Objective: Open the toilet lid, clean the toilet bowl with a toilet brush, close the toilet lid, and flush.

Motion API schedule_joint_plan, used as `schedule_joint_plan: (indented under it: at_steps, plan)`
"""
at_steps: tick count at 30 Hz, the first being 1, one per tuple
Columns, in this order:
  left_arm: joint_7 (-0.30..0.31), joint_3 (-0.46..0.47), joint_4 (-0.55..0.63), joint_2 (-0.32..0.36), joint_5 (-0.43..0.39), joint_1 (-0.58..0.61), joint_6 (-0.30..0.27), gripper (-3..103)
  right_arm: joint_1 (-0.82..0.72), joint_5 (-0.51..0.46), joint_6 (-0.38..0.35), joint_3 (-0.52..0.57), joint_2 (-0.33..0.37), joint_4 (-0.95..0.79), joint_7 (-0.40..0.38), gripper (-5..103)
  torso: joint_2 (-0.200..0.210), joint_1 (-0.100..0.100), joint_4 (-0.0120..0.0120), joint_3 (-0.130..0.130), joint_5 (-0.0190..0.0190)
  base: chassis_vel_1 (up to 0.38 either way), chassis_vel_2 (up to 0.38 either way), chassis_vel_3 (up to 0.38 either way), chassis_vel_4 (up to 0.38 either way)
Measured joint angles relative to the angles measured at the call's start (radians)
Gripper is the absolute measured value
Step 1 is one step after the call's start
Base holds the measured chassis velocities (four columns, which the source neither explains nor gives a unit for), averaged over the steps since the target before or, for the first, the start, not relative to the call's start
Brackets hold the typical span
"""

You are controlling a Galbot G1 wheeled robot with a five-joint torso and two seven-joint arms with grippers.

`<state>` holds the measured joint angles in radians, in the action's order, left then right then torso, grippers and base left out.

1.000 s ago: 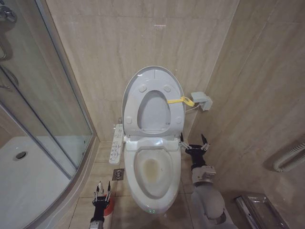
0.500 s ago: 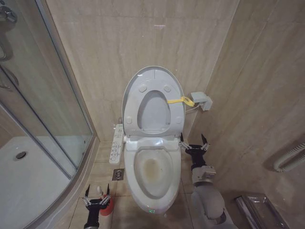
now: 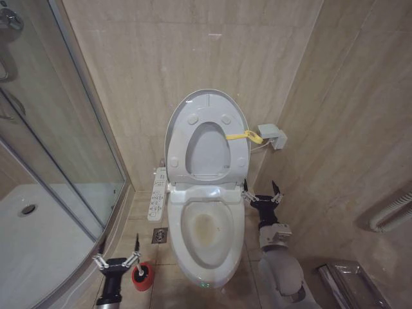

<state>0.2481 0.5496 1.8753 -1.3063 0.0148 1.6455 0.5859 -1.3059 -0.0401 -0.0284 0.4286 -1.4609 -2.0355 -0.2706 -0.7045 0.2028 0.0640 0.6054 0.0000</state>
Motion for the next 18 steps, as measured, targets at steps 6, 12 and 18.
schedule_joint_plan:
  at_steps: [6, 12, 18]
  plan:
    - [-0.158, 0.098, 0.188, 0.002, -0.152, 0.028, -0.145, 100, 0.000, 0.000, 0.000, 0.000, 0.000, 0.000, 0.000, 100, 0.000, 0.000, 0.0001, 0.000, 0.0000, 0.000, 0.000, 0.000, 0.000]
    - [-0.241, 0.159, 0.194, 0.004, -0.291, -0.055, -0.223, 100, 0.000, 0.000, 0.000, 0.000, 0.000, 0.000, 0.000, 100, 0.000, 0.000, 0.0000, 0.000, -0.0001, 0.000, 0.000, 0.000, 0.000]
    - [-0.249, 0.150, 0.153, 0.002, -0.320, -0.147, -0.275, 100, 0.000, 0.000, 0.000, 0.000, 0.000, 0.000, 0.000, 100, 0.000, 0.000, 0.0004, 0.000, 0.0000, 0.000, 0.000, 0.000, 0.000]
